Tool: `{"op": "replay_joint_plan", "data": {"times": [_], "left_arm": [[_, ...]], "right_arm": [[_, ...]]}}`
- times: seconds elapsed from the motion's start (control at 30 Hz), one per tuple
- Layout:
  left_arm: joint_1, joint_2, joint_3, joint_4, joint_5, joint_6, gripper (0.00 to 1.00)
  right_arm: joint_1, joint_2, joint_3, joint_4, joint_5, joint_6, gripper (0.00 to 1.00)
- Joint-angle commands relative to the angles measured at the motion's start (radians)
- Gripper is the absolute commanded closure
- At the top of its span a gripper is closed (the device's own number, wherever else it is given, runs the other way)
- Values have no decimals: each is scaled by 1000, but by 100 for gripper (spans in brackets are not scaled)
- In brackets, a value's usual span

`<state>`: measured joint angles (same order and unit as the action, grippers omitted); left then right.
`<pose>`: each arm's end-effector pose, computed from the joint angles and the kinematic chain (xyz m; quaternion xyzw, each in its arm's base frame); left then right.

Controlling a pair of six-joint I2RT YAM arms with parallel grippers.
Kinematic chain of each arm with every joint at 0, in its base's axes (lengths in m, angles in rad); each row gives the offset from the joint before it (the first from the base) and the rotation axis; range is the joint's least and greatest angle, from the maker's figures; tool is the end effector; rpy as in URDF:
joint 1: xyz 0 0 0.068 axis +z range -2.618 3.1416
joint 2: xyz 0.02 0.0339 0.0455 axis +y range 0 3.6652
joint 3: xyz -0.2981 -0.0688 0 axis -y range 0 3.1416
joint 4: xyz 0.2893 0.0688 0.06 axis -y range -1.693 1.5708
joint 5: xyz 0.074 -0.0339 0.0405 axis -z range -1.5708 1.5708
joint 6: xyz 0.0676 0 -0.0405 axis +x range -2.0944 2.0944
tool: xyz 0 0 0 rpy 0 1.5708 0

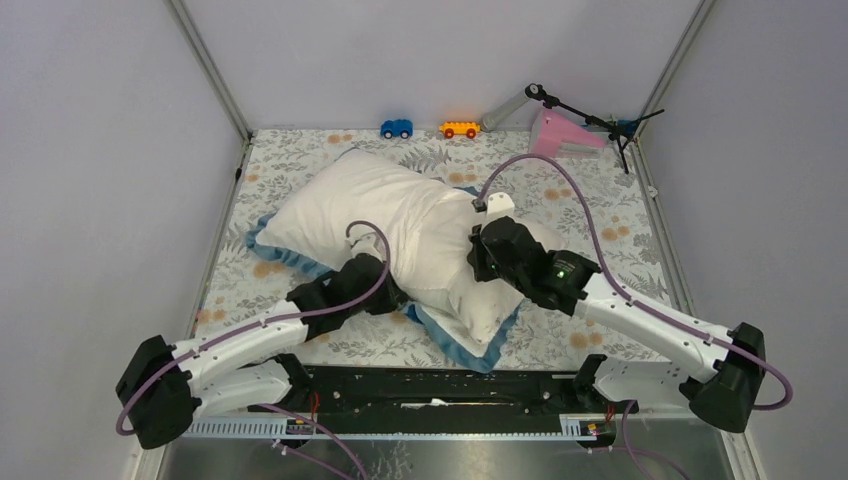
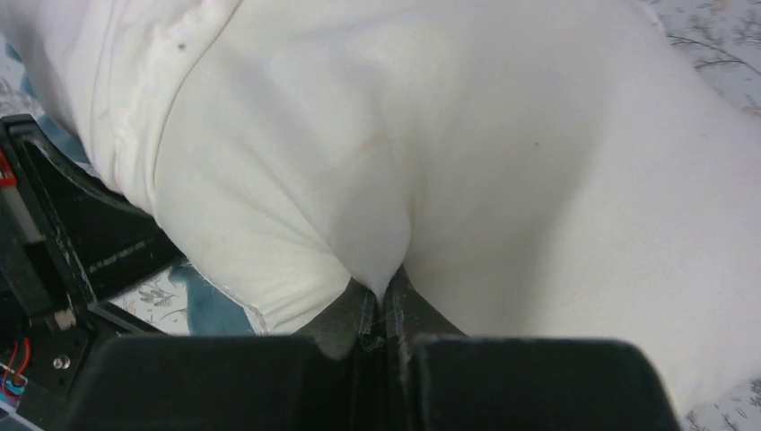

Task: Remove the pillowcase from the pillow

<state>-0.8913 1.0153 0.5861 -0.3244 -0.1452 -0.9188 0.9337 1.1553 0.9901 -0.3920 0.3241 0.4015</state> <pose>0.1669 -0.1911 0.2045 -0.0414 0.9148 -0.2705 0.2971 0.2030 0.2381 0.3248 -0.1513 0.8531 0.1858 0.4635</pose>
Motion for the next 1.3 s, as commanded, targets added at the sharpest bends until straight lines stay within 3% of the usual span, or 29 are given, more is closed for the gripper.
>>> {"op": "replay_joint_plan", "data": {"times": [0.0,0.1,0.23,0.43,0.6,0.77,0.8,0.9,0.97,1.0,1.13,1.27], "left_arm": [[182,-46,-84,45,3,-6,100],[326,-106,-141,70,24,9,100],[448,-167,-125,24,-25,36,100],[453,-255,-8,-14,-72,99,100],[453,-261,205,-48,11,128,100],[453,-189,470,-129,62,249,100],[453,-174,504,-142,66,270,100],[453,-136,542,-140,119,303,100],[453,-111,528,-105,197,307,100],[452,-97,521,-88,241,305,100],[451,-45,529,-78,354,321,100],[451,-52,535,-85,349,328,100]], "right_arm": [[-98,-128,60,-25,167,7,100],[-247,-241,42,-45,143,-3,100],[-309,-344,55,-78,232,-40,100],[-311,-327,85,-109,191,-75,100],[-309,-239,82,-112,56,-84,100],[-310,-190,72,-110,26,-89,98],[-310,-187,71,-111,19,-97,91],[-310,-184,74,-111,-43,-151,49],[-310,-187,93,-112,-169,-185,23],[-311,-187,104,-113,-219,-192,16],[-310,-142,200,-148,-345,-181,1],[-264,-31,321,-218,-416,-181,0]]}}
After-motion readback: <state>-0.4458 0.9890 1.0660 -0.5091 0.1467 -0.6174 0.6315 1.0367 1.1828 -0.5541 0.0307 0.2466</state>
